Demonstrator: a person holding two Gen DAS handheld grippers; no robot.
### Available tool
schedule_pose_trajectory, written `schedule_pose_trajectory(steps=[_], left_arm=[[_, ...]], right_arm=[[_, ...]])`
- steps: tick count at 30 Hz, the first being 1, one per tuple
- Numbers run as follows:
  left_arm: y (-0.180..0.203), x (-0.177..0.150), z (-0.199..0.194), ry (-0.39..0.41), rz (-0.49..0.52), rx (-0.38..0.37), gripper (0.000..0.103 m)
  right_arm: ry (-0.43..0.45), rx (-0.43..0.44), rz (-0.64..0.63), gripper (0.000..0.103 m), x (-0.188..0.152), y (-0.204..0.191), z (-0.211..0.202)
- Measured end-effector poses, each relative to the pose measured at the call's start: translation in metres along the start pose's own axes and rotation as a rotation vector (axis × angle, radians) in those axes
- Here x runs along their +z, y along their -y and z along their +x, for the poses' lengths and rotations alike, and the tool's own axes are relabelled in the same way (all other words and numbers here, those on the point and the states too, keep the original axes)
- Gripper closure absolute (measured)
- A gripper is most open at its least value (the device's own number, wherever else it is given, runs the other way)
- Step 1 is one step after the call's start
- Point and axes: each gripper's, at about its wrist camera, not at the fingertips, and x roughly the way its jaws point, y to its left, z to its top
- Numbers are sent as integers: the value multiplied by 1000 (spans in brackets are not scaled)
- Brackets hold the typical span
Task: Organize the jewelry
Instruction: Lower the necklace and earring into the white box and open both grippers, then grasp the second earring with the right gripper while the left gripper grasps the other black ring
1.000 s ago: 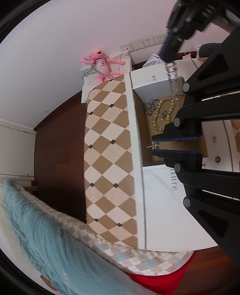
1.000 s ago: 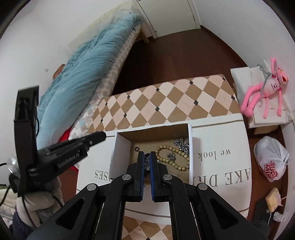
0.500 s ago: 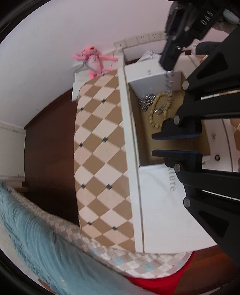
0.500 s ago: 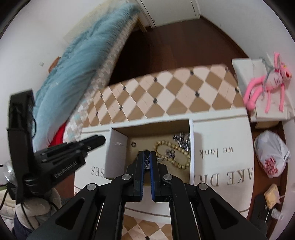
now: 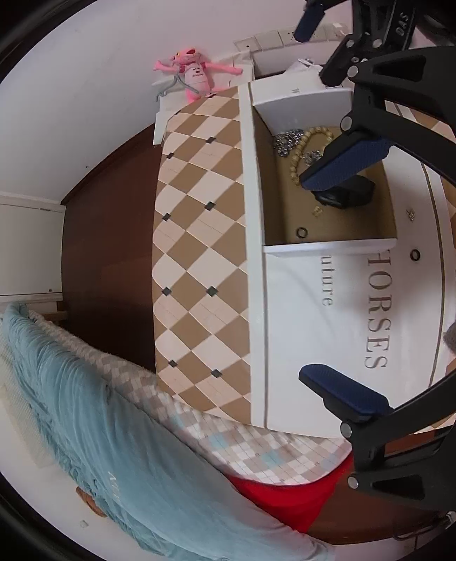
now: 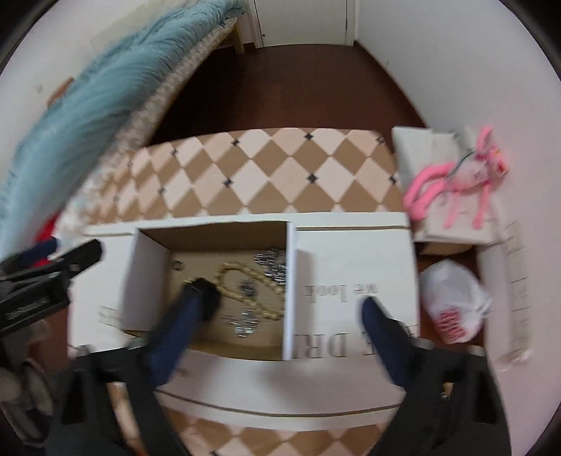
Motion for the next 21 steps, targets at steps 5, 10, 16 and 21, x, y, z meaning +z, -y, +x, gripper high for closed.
schedule_pose_trajectory(steps=[5,10,16,21], left_arm=[[2,-15,-3,6,-3,19,1],[-2,-20,-21,44,-25,16,1],[-9,-31,-54,115,-37,23,1],[-23,-76,-50,124,-45,94,1]], right_arm=[[4,-64,-35,3,-9,-7,5],[41,-62,-12,3,-14,-7,-9],[133,-24,13,3,-26,-14,-46],[143,42,21,3,-64,-25,-50]])
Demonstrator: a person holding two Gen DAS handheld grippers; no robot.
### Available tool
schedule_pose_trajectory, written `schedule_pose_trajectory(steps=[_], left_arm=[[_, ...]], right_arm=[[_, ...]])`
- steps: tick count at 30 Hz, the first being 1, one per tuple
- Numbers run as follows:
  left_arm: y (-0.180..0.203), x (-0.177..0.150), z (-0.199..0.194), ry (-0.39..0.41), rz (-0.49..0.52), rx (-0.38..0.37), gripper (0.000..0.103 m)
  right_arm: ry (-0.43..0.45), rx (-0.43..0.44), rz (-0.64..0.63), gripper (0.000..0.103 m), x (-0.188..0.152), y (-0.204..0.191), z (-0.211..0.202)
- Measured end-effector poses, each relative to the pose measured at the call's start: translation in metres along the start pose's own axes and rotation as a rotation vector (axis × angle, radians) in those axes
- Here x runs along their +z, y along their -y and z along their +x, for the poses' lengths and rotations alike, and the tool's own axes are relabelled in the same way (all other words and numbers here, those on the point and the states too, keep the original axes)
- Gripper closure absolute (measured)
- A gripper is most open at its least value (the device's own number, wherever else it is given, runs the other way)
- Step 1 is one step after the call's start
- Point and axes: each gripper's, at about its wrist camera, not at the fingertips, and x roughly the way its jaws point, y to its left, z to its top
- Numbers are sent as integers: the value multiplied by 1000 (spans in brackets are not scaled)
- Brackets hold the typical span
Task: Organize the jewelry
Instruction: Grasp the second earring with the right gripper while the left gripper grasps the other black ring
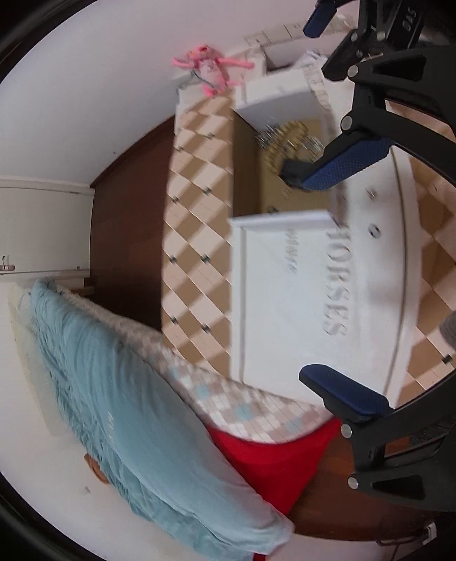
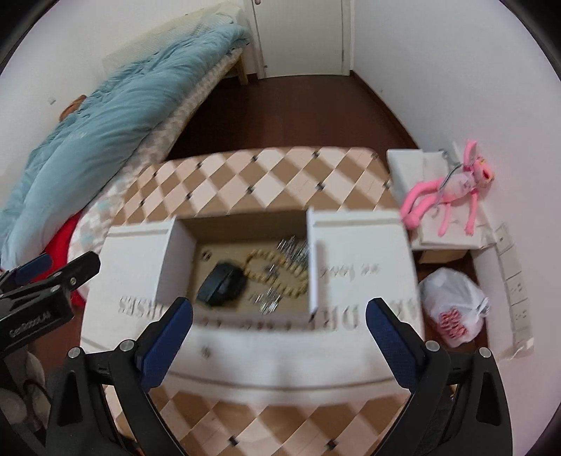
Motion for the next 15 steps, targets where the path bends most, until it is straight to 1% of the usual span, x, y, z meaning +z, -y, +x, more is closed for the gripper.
schedule_pose_trajectory(steps=[1,3,4,5,6,7,9,12,13,15], left_arm=[[-2,-9,5,-11,8,6,1],[-6,-33,26,-56,38,20,1],[-8,-44,36,-83,46,22,1],[-11,-56,49,-118,51,16,1],[-13,-65,60,-150,53,16,1],[-16,-72,68,-172,55,13,1],[-21,-85,81,-196,58,23,1],[-26,-93,88,-205,57,42,1],[-28,-94,89,-206,54,44,1],[-32,-94,90,-209,43,43,1]], right_arm=[[-5,19,4,3,-12,-3,5],[-44,56,11,5,-30,-8,21],[-63,87,13,11,-41,-11,32],[-73,97,11,17,-47,-14,39],[-97,106,6,29,-55,-19,51],[-119,129,1,39,-63,-24,63],[-134,142,-12,50,-72,-33,78],[-133,148,-59,53,-82,-51,93],[-131,159,-71,56,-83,-57,97],[-126,153,-100,57,-85,-67,101]])
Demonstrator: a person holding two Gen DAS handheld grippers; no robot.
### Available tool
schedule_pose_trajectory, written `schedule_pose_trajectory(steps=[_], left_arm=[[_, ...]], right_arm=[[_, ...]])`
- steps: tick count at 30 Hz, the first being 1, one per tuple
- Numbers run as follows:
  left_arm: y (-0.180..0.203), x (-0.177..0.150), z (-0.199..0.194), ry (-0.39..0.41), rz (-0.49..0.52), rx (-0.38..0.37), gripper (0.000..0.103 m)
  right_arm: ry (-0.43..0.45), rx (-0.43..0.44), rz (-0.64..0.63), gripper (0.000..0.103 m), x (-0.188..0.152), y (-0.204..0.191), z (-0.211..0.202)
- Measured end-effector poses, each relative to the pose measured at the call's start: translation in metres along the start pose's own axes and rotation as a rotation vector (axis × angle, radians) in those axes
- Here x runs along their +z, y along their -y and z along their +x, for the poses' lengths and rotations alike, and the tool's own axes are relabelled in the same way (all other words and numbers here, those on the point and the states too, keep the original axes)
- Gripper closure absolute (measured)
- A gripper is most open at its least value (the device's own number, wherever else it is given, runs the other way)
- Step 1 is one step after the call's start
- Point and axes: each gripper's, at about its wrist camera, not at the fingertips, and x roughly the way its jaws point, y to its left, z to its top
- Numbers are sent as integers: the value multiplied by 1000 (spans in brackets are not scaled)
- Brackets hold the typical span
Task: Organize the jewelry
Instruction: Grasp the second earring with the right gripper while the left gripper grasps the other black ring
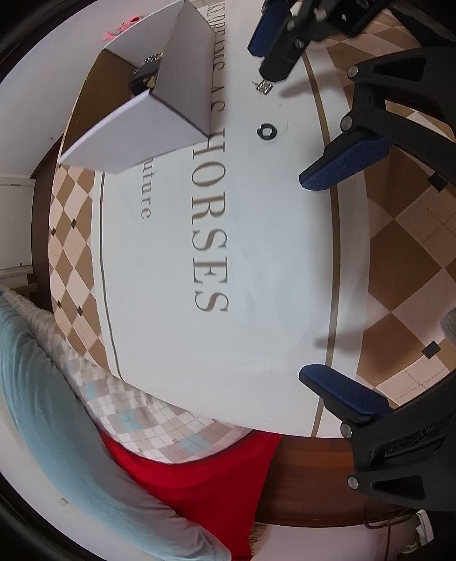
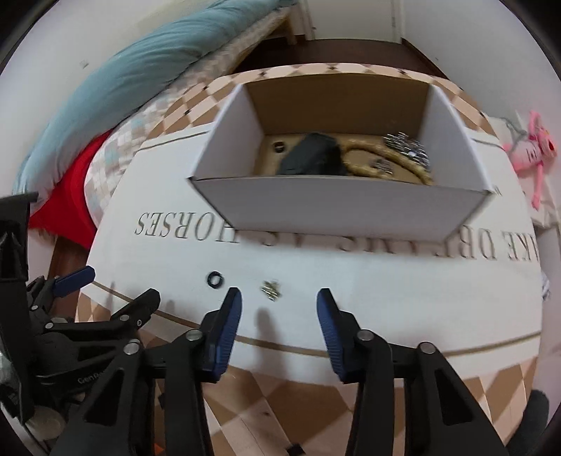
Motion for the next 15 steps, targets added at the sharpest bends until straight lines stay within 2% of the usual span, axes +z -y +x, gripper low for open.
schedule_pose_trajectory(steps=[2,4,5,6,7,10,15], left_arm=[[-4,0,0,-1,-9,-1,1],[-6,0,0,-3,-16,1,1],[-8,1,0,-4,-19,4,1],[-8,1,-1,-4,-22,4,1],[-11,1,0,-3,-24,1,1],[-5,4,-3,0,-18,-10,1],[21,9,-9,12,9,-57,1]], right_arm=[[-11,-5,-23,59,1,-8,9],[-36,-23,-38,77,0,-14,20],[-19,-42,-50,81,0,-16,20],[-15,-81,-71,92,-1,-20,21],[-13,-86,-77,96,-1,-21,22],[-6,-91,-75,97,-2,-19,19],[17,-82,4,97,-6,14,-4]])
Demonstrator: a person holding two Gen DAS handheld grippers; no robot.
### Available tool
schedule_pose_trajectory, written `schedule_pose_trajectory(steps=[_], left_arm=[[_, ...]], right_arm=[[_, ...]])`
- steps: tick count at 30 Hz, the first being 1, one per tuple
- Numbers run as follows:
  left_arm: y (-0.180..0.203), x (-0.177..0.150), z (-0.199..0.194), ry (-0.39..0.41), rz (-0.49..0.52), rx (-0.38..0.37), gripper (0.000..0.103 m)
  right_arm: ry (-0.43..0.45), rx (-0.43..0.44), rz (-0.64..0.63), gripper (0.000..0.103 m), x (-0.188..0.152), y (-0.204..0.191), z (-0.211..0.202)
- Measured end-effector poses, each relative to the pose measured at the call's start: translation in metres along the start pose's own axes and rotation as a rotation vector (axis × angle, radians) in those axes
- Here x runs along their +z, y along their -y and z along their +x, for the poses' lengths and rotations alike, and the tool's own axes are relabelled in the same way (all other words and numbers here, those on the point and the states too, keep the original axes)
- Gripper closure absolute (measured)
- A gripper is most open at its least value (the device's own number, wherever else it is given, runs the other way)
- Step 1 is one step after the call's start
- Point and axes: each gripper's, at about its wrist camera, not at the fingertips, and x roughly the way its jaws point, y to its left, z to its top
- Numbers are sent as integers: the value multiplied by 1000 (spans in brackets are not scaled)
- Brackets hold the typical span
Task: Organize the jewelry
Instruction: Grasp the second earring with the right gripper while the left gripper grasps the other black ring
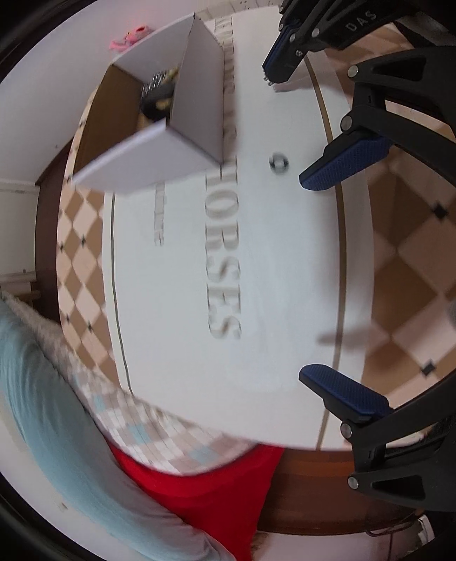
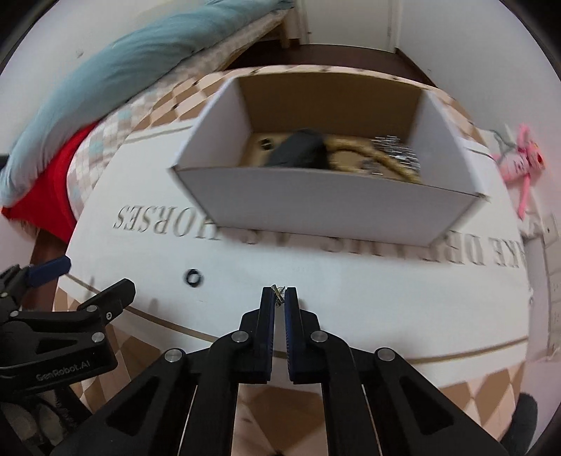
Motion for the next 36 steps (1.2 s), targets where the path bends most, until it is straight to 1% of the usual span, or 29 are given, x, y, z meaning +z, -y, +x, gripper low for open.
schedule_pose_trajectory(steps=[3,7,9,10,11,12,14,17,18,24,29,32,34,36], left_arm=[[22,3,5,-14,14,-43,2],[45,4,10,-16,36,-68,2],[53,5,11,-7,55,-66,10],[57,5,11,-5,62,-64,24],[60,6,12,-9,67,-63,42],[62,6,14,-18,69,-66,50],[64,8,13,-11,63,-88,75],[68,9,10,-13,69,-87,90],[69,9,10,-11,67,-82,92],[67,10,4,-2,51,-89,93],[64,12,-25,26,35,-134,93],[61,26,-54,69,21,-184,93],[59,41,-69,90,16,-223,93],[61,64,-76,89,17,-263,93]], right_arm=[[6,-18,52,97,-5,26,-11],[1,-47,117,98,-10,55,-16],[2,-53,142,98,-12,65,-18],[3,-55,156,98,-12,69,-18],[5,-57,164,98,-13,73,-19],[8,-55,172,99,-13,75,-20],[13,-55,178,99,-14,78,-21],[18,-49,186,99,-12,79,-22],[22,-48,187,99,-12,79,-23],[44,-31,190,99,-8,76,-32],[76,5,198,99,-1,73,-48],[104,45,201,99,8,72,-66],[128,68,200,99,16,71,-77],[154,106,199,99,34,73,-90]])
